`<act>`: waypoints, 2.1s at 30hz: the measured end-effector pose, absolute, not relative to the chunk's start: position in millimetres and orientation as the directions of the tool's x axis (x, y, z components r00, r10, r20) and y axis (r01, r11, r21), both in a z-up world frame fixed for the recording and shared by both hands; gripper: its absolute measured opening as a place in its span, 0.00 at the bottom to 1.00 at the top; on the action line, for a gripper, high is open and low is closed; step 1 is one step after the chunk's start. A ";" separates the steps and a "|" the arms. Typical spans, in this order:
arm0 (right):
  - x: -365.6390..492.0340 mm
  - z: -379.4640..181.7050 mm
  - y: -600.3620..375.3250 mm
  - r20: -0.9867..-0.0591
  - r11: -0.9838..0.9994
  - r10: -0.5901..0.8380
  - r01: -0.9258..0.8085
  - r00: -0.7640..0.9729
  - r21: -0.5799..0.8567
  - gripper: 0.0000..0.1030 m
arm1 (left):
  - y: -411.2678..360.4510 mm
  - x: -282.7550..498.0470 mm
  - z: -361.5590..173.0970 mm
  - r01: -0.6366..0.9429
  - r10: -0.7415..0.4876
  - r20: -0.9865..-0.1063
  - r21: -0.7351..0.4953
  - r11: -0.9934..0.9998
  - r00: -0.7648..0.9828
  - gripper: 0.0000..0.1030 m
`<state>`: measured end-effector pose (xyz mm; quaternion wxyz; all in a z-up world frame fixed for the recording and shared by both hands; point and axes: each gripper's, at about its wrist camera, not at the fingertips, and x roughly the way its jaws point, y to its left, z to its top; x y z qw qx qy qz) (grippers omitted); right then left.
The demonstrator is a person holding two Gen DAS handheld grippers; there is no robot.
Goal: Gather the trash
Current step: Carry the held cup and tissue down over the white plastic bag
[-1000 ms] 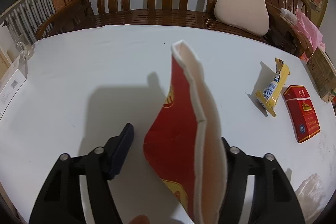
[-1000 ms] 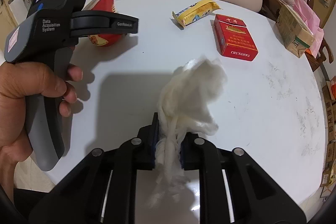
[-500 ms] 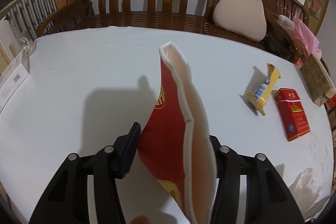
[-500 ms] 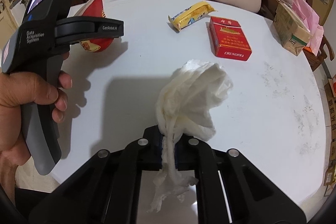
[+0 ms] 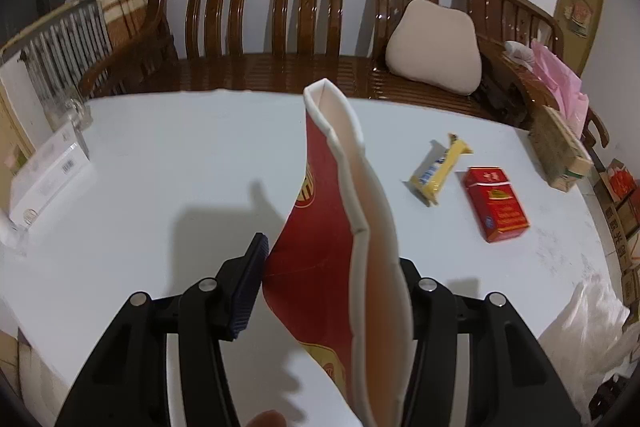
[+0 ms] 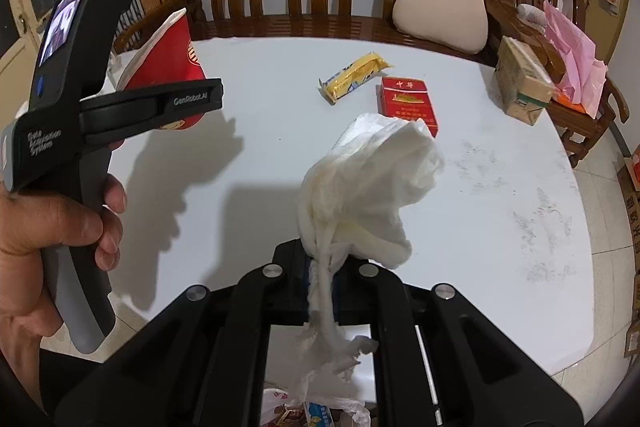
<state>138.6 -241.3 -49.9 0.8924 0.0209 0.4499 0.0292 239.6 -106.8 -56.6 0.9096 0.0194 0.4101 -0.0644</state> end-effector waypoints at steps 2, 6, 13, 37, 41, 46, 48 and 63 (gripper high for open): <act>130.1 -42.7 -243.3 -0.794 0.997 0.072 -0.034 0.604 0.065 0.07 | -109.6 228.2 -47.3 0.146 -0.108 -0.739 -0.012 0.989 0.666 0.49; 110.3 -26.8 -246.5 -0.778 0.997 0.079 -0.041 0.624 0.068 0.07 | -115.0 200.4 -28.8 0.178 -0.129 -0.719 -0.008 0.984 0.683 0.49; 74.0 5.1 -255.1 -0.740 0.995 0.093 -0.050 0.666 0.081 0.07 | -121.9 155.7 -3.1 0.224 -0.163 -0.693 -0.002 0.975 0.702 0.49; -62.2 82.6 -277.6 -0.623 0.986 0.167 -0.123 0.764 0.114 0.07 | -123.5 -9.1 52.2 0.405 -0.315 -0.602 0.015 0.914 0.734 0.49; -82.3 70.6 -277.3 -0.635 0.985 0.172 -0.134 0.753 0.108 0.07 | -119.8 -35.9 36.9 0.422 -0.330 -0.607 0.010 0.907 0.723 0.49; -100.1 47.7 -273.9 -0.670 0.985 0.168 -0.142 0.723 0.094 0.07 | -116.5 -60.8 4.1 0.429 -0.324 -0.638 0.012 0.903 0.699 0.49; -106.0 34.6 -271.6 -0.689 0.985 0.166 -0.145 0.705 0.089 0.07 | -115.9 -68.7 -13.1 0.435 -0.321 -0.660 0.010 0.900 0.679 0.49; -121.0 -87.7 -266.2 -0.831 0.981 0.195 -0.086 0.521 0.176 0.07 | -120.1 -101.5 -197.2 0.416 -0.269 -0.888 -0.099 0.904 0.373 0.49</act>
